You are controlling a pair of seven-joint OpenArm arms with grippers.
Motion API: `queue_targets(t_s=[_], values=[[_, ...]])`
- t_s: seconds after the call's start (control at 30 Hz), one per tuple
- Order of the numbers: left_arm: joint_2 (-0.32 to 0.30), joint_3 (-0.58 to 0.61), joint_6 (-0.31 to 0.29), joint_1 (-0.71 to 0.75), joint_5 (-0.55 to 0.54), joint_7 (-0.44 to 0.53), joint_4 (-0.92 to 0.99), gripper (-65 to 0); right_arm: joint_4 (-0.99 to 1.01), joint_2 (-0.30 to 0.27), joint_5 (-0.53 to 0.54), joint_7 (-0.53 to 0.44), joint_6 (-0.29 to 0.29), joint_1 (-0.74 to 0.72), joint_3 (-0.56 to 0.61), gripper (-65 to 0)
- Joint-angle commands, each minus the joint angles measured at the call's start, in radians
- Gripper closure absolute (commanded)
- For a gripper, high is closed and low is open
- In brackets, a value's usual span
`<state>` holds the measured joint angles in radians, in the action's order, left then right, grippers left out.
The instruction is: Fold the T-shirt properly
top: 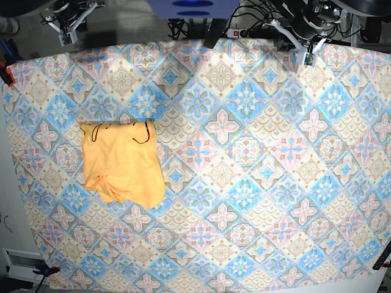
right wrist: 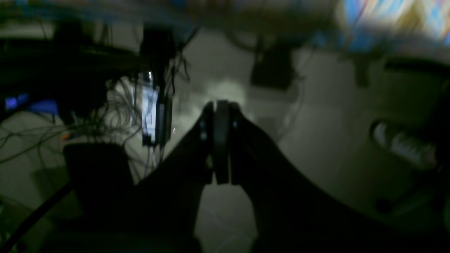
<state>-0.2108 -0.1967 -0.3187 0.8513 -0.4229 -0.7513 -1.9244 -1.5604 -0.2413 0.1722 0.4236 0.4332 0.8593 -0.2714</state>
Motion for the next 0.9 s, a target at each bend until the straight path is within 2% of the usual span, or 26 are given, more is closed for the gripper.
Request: queue_targets(t_s=[0.0,0.27,0.43,0.6,0.73,0.87], values=[[-0.005,-0.004,-0.004,0.026,-0.008,0.013,-0.016,-0.2,0.005,-0.013,0.007,-0.009,-0.001,0.015,-0.01,0.0],[-0.005,0.006,-0.004,0.07,-0.001,0.011,0.056,-0.2,0.232,-0.013,0.007,-0.015,-0.001,-0.001,-0.006,0.0],[-0.005,0.01,-0.004,0.049,-0.001,0.02,0.24,-0.2,0.387,-0.013,0.007,-0.016,-0.001,-0.081,-0.001,0.0],[-0.043,0.104,-0.004,-0.005,-0.003,0.023,0.365,-0.2,0.463,-0.011,0.007,-0.016,-0.001,-0.124,0.001,0.0],[-0.049,0.174,-0.004,-0.057,0.014,0.077,0.478,-0.2,0.568,0.0,0.005,-0.019,-0.001,-0.188,0.04,0.0],[-0.046,0.222,-0.004,-0.151,0.088,0.12,0.673,-0.2,0.748,0.0,0.005,-0.104,-0.003,-0.266,0.119,0.0]])
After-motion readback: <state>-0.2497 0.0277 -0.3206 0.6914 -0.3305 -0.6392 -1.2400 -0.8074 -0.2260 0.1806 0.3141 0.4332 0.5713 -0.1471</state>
